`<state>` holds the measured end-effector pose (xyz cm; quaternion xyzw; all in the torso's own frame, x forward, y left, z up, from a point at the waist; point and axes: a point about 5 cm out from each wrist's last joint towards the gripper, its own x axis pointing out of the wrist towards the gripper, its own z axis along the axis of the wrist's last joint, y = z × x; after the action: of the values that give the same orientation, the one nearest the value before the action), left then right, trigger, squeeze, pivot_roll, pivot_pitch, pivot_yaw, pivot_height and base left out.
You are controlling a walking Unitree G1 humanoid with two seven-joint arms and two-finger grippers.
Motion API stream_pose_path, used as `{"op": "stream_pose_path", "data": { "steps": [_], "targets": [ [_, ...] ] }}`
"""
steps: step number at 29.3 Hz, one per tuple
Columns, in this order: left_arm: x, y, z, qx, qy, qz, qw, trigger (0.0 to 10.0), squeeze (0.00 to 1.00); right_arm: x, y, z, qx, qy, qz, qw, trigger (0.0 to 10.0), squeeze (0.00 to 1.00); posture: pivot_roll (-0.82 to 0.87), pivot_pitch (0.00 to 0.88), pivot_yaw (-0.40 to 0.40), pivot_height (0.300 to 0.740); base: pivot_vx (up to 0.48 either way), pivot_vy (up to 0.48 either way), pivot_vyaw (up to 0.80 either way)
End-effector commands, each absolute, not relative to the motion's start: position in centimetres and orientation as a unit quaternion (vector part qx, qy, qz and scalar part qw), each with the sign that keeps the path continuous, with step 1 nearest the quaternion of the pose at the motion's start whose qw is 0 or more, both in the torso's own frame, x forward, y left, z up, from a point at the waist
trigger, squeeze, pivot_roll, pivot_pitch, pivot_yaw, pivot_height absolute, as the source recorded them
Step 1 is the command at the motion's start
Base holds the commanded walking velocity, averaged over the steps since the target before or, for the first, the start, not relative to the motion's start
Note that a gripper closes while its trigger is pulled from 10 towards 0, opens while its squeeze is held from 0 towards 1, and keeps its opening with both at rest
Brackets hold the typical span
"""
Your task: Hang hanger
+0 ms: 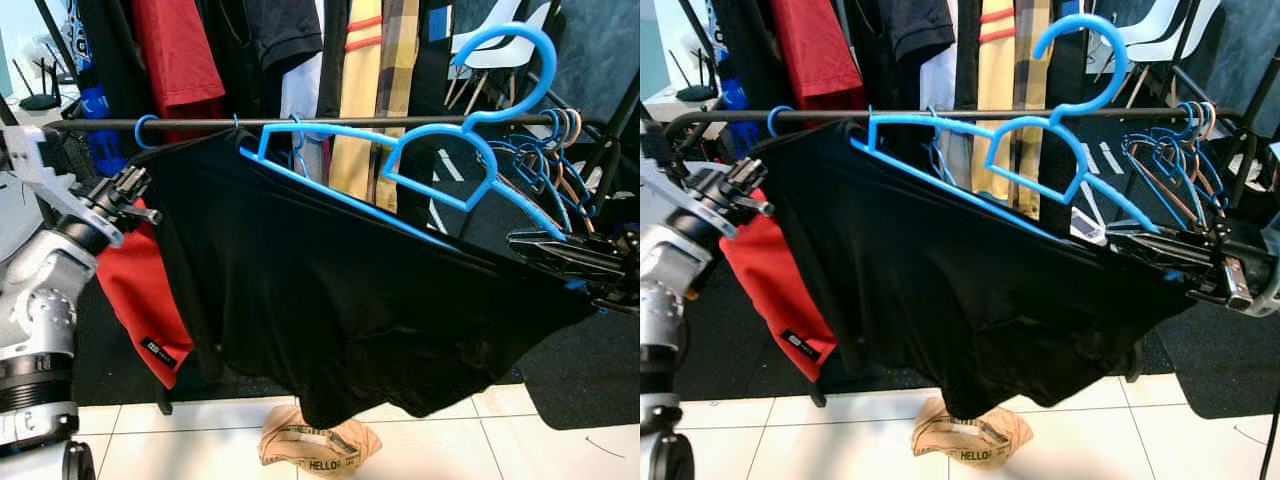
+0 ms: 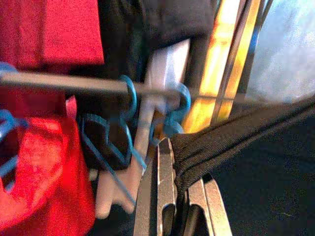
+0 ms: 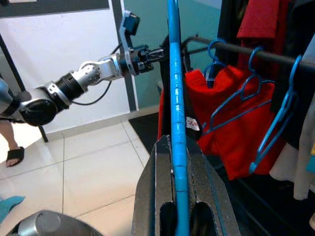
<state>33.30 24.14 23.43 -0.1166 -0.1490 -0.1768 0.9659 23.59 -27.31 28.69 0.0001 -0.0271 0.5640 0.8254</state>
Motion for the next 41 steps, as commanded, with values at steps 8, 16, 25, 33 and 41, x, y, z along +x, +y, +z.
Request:
{"op": "stream_pose_path", "data": {
  "steps": [8,16,25,33,41],
  "targets": [
    [33.7,24.0,25.3,0.012,-0.186,-0.129,0.974,0.0,0.00,23.1,-26.3,28.2,-0.002,0.004,0.603,0.798,10.0,0.00,-0.04,0.023,0.024,0.740,0.000,0.000,0.00],
    [34.4,22.3,24.8,0.140,-0.175,-0.116,0.968,0.7,0.00,23.2,-24.7,29.1,0.037,-0.024,0.642,0.765,10.0,0.00,-0.05,0.038,0.025,0.740,0.000,0.000,0.00],
    [35.3,23.1,26.2,0.152,-0.197,-0.053,0.967,0.0,0.00,23.1,-23.1,26.3,0.016,0.052,0.656,0.753,10.0,0.00,-0.05,0.055,0.027,0.740,0.000,0.000,0.00],
    [35.8,23.5,28.5,0.155,-0.243,-0.027,0.957,0.0,0.00,22.7,-22.2,24.8,0.026,0.095,0.666,0.740,10.0,0.00,-0.05,0.077,0.030,0.740,0.000,0.000,0.00],
    [35.6,22.8,29.5,0.139,-0.270,-0.048,0.951,0.9,0.00,22.9,-22.3,23.9,0.009,0.127,0.651,0.749,10.0,0.00,-0.06,0.070,0.033,0.740,0.000,0.000,0.00]
  ]
}}
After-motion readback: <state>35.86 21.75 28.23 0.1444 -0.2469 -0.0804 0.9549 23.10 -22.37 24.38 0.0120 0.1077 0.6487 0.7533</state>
